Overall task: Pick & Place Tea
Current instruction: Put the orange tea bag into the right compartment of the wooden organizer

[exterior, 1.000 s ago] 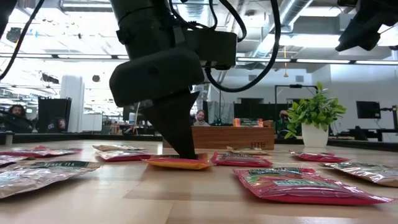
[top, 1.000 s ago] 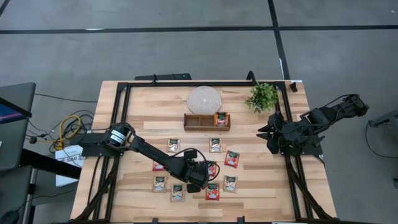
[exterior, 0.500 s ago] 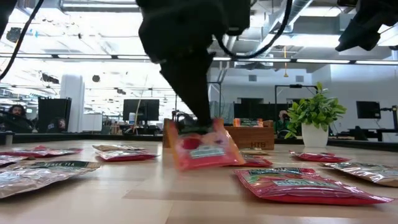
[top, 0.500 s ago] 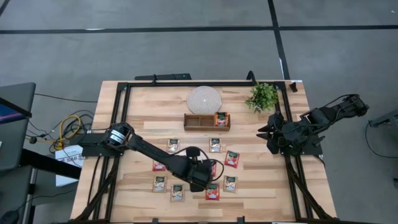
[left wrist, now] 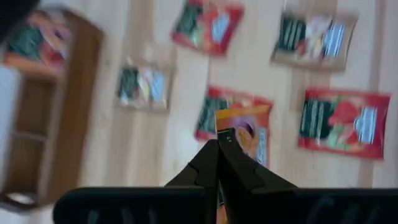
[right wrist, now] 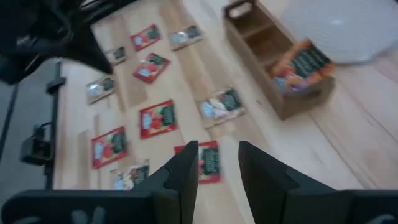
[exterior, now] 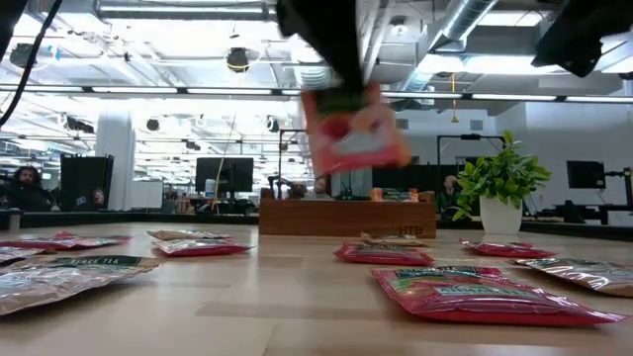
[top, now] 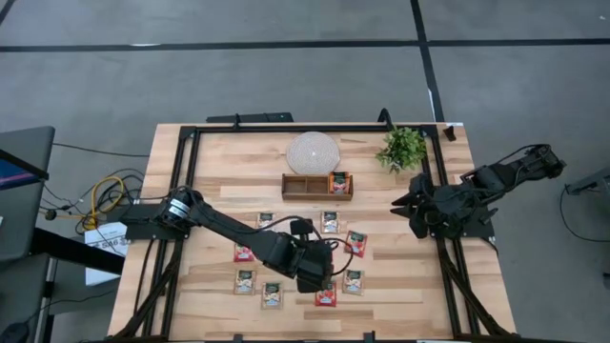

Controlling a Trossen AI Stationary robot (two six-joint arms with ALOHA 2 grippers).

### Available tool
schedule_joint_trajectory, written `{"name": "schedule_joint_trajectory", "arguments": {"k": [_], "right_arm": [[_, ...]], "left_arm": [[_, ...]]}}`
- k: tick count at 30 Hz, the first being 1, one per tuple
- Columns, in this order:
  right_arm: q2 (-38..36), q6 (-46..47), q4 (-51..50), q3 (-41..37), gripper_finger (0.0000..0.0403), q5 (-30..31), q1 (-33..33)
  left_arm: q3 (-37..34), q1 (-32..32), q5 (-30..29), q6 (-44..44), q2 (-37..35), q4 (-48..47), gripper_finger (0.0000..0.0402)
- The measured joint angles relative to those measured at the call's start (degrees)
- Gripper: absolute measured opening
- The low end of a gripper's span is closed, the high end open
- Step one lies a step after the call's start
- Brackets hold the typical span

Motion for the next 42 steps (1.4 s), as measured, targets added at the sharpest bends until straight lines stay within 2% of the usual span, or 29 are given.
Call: {"name": "schedule_joint_trajectory", "arguments": {"k": [6, 13, 17, 21, 29, 34, 38, 42], "right_arm": [[4.9, -9.55, 6.84, 0.01, 0.0115, -2.75, 0.0], [12.77, -19.65, 15.74, 0.01, 0.0175, -2.88, -0.02], [16.25, -21.23, 17.68, 0.01, 0.0208, -2.81, -0.12], [18.51, -21.34, 18.82, 0.01, 0.0226, -2.64, -0.94], [19.19, -21.84, 22.96, 0.01, 0.023, -4.23, -3.07], [19.19, -21.88, 27.1, 0.01, 0.023, -8.49, -4.52], [19.19, -21.82, 29.43, 0.01, 0.023, -8.93, -5.22], [19.21, -21.37, 30.87, 0.01, 0.0218, -9.76, -6.07]], "left_arm": [[4.94, 1.32, -5.78, 4.08, -0.04, 1.81, 0.0], [6.64, 3.86, -6.79, 8.71, -0.07, 10.32, 0.0], [6.64, 5.19, -9.0, 10.41, -0.07, 13.18, 0.0], [6.64, 6.13, -9.38, 11.6, -0.07, 15.52, 0.0], [6.64, 6.83, -9.63, 13.22, -0.07, 15.89, 0.0], [6.64, 6.86, -9.81, 14.23, -0.07, 16.92, 0.0], [6.64, 6.83, -9.82, 14.36, -0.07, 17.26, 0.0], [6.64, 6.83, -10.15, 14.36, -0.07, 17.68, 0.0]]}}
